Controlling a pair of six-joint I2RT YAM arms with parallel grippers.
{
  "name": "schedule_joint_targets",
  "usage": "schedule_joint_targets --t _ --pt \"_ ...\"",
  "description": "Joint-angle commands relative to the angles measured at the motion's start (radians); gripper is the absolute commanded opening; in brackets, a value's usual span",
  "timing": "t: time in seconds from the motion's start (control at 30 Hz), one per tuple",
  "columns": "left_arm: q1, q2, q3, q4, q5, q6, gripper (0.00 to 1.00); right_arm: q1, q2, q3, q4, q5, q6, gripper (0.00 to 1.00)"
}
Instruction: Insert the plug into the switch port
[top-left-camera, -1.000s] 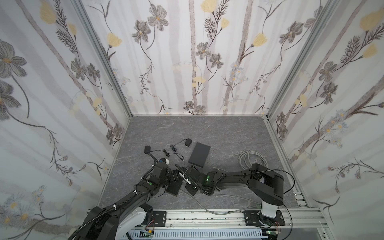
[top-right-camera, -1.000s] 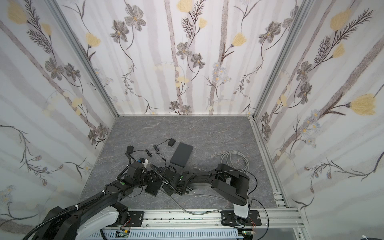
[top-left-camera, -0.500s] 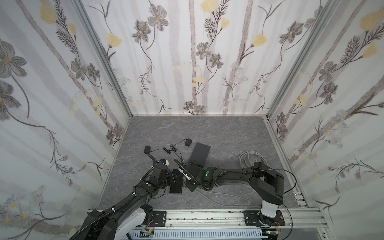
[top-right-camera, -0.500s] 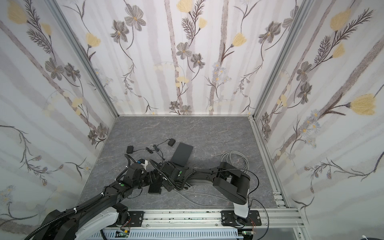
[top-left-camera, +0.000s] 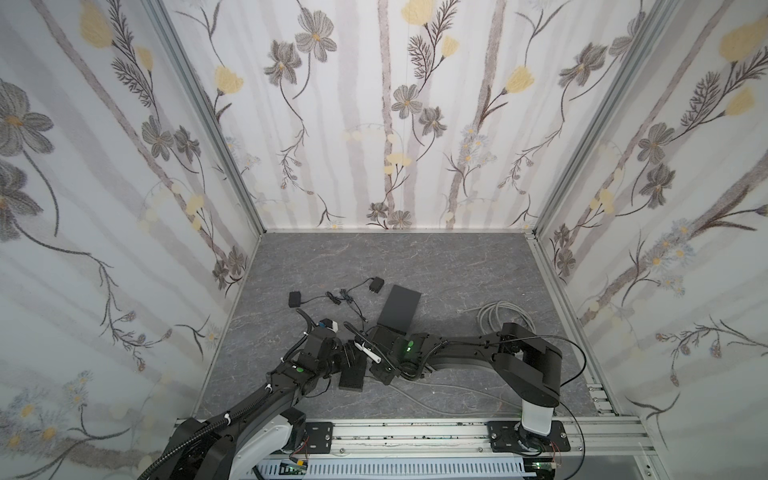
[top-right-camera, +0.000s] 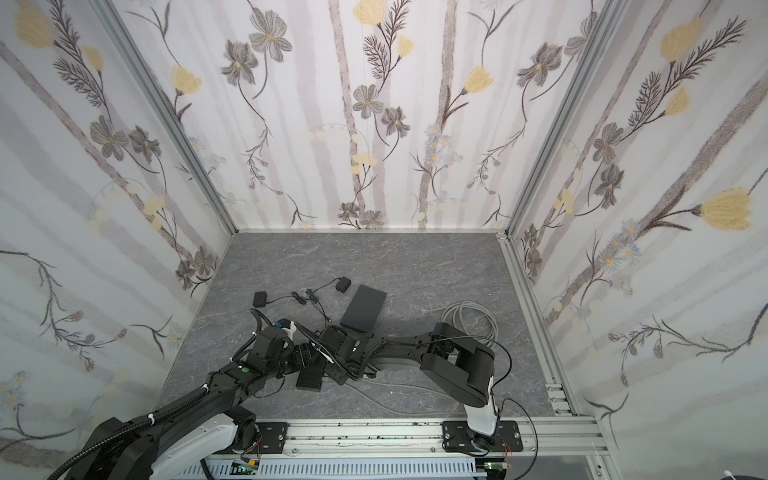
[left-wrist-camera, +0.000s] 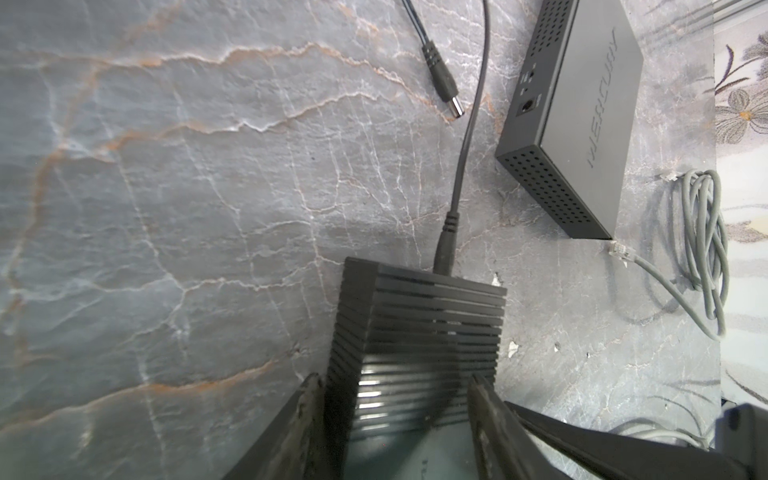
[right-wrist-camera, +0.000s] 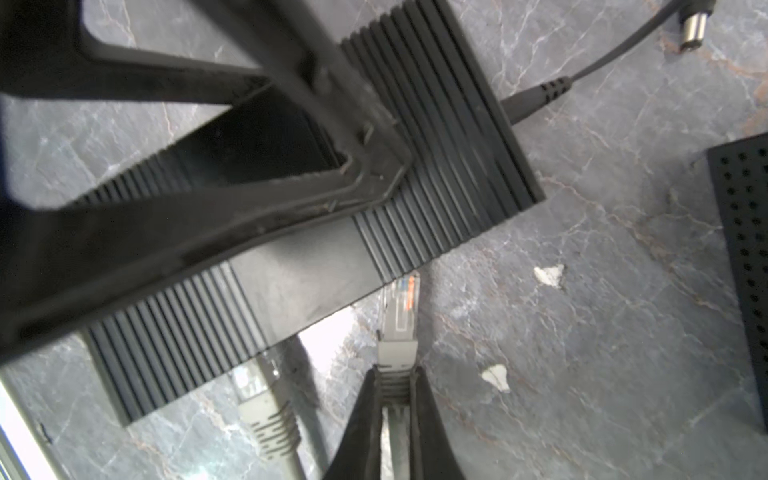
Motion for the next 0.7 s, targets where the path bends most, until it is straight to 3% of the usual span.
schedule_joint_targets --t 0.0,0.43,0.67 --pt "-0.001 0.016 0.017 0.026 0.031 0.016 0.57 0.004 -0.015 0.002 0.003 -0.007 -0.052 0.0" --pt "-0.002 0.138 0.068 0.078 0.153 0.081 0.57 -0.011 -0.009 0.085 -0.047 0.076 -0.224 0.0" --pt "-0.002 0.188 0.095 0.074 0.159 0.104 0.57 -0.004 -0.013 0.08 -0.066 0.027 -0.316 0.0"
